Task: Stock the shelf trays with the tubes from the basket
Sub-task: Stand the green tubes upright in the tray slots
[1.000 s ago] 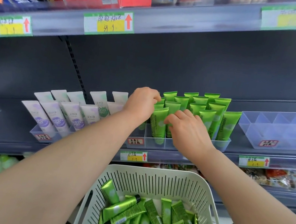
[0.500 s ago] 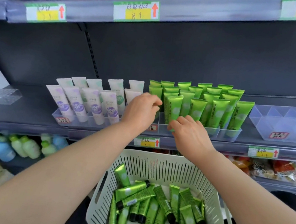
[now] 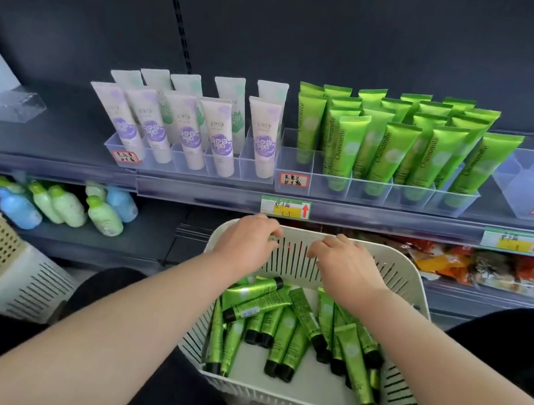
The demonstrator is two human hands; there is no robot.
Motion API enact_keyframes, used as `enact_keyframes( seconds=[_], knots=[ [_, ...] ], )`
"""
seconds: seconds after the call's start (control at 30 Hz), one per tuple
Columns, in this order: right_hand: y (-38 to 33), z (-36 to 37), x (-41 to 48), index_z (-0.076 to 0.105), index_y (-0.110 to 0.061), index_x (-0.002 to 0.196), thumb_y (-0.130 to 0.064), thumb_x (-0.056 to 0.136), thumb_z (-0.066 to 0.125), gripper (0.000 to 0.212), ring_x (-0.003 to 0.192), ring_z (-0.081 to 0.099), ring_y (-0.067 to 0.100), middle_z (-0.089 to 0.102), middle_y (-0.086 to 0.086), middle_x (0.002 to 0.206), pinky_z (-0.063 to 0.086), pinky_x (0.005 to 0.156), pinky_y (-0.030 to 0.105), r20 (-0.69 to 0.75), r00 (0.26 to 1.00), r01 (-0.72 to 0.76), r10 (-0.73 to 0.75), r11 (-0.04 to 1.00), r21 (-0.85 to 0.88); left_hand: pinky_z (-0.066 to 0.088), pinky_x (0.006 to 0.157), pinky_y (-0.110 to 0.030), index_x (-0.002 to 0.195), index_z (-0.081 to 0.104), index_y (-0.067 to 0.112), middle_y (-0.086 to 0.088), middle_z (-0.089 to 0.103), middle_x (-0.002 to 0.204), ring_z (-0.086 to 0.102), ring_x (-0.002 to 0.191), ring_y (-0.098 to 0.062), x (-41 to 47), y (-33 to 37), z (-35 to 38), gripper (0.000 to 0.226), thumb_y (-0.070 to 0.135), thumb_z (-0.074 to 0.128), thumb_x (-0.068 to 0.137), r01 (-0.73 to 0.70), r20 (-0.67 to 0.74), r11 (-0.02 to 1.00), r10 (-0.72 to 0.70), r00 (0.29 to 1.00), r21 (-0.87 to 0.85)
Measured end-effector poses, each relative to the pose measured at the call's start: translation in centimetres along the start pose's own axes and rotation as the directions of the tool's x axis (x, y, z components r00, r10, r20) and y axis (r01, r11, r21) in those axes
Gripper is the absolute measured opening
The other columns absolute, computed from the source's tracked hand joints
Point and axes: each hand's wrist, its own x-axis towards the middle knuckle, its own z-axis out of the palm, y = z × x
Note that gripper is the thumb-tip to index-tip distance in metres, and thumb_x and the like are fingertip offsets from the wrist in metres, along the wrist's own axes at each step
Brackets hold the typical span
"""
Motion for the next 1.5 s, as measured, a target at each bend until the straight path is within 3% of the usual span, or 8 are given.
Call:
enact_keyframes(
  seconds=[0.27,0.43,0.57,0.73,0.93,1.13,1.27,1.5],
  knots=[
    [0.5,6.1,-2.0,0.053,-0.026,0.122,-0.003,0.086,0.048,0.043,0.116,0.045,0.019,0.053,-0.003,0.122,0.039,0.092,0.034,0.290,0.954,-0.078,0.074,0.997,0.000,0.047,0.081,-0.028,0.121,0.063,0.021,0.003,0.060,0.124,0.061,0.104,-0.016,-2.6,-3.4,7.2,0.027,0.024,0.060,0.094,0.111,0.227,0.994,-0.107,0.968,-0.003],
    [0.5,9.1,-2.5,0.051,-0.022,0.125,-0.001,0.084,0.047,0.046,0.118,0.045,0.023,0.053,0.002,0.124,0.038,0.095,0.038,0.435,0.891,-0.130,0.133,0.991,-0.037,0.052,0.090,-0.039,0.124,0.060,0.017,-0.003,0.059,0.124,0.061,0.105,-0.020,-2.8,-4.0,10.2,0.029,0.018,0.058,0.095,0.096,0.300,0.995,-0.100,0.949,0.027],
    [0.2,10.7,-2.5,0.046,-0.019,0.132,0.001,0.084,0.046,0.052,0.122,0.042,0.024,0.051,0.005,0.128,0.038,0.098,0.038,0.478,0.867,-0.158,0.144,0.987,-0.011,0.052,0.087,-0.043,0.123,0.060,0.012,-0.007,0.059,0.121,0.060,0.105,-0.028,-2.5,-4.2,12.1,0.030,0.005,0.054,0.094,0.060,0.367,0.996,-0.081,0.927,0.069],
    [0.8,11.2,-2.5,0.044,-0.020,0.135,-0.002,0.085,0.045,0.053,0.127,0.040,0.025,0.049,0.005,0.132,0.037,0.101,0.040,0.490,0.850,-0.183,0.193,0.981,-0.070,0.049,0.069,-0.040,0.089,0.054,0.007,-0.012,0.060,0.094,0.059,0.090,-0.030,-2.2,-3.5,13.5,0.020,-0.013,0.050,0.083,-0.018,0.451,0.982,-0.072,0.889,0.191],
    [2.7,10.4,-3.1,0.045,-0.015,0.131,0.002,0.086,0.044,0.048,0.123,0.045,0.026,0.051,0.008,0.131,0.040,0.098,0.038,0.547,0.797,-0.197,0.255,0.967,-0.164,0.050,0.084,-0.038,0.121,0.051,-0.001,-0.016,0.057,0.115,0.050,0.110,-0.030,-1.1,-2.1,14.7,0.042,-0.012,0.057,0.080,-0.078,0.470,0.934,-0.102,0.877,0.348],
    [3.2,10.2,-3.6,0.043,-0.012,0.133,0.001,0.088,0.038,0.047,0.123,0.046,0.027,0.051,0.010,0.130,0.039,0.098,0.038,0.566,0.781,-0.192,0.264,0.964,-0.184,0.050,0.081,-0.037,0.123,0.047,0.006,-0.012,0.052,0.118,0.047,0.111,-0.029,-0.7,-2.0,15.2,0.045,-0.003,0.062,0.081,-0.108,0.464,0.929,-0.074,0.883,0.354],
    [3.6,10.7,-3.7,0.043,-0.011,0.132,0.001,0.088,0.040,0.046,0.125,0.042,0.029,0.047,0.012,0.133,0.040,0.101,0.042,0.590,0.760,-0.192,0.273,0.961,-0.198,0.053,0.071,-0.037,0.120,0.043,0.005,-0.013,0.058,0.106,0.055,0.096,-0.027,-1.5,-1.3,15.4,0.049,-0.007,0.064,0.077,-0.158,0.495,0.947,-0.002,0.869,0.280],
    [3.4,10.6,-3.9,0.050,-0.014,0.125,-0.007,0.086,0.051,0.039,0.120,0.043,0.029,0.046,0.011,0.127,0.043,0.098,0.043,0.612,0.747,-0.151,0.262,0.962,-0.227,0.046,0.060,-0.036,0.117,0.046,0.004,-0.012,0.062,0.099,0.060,0.088,-0.028,-1.8,-1.0,14.9,0.038,-0.007,0.052,0.081,-0.266,0.523,0.911,0.066,0.850,0.317]
  ],
)
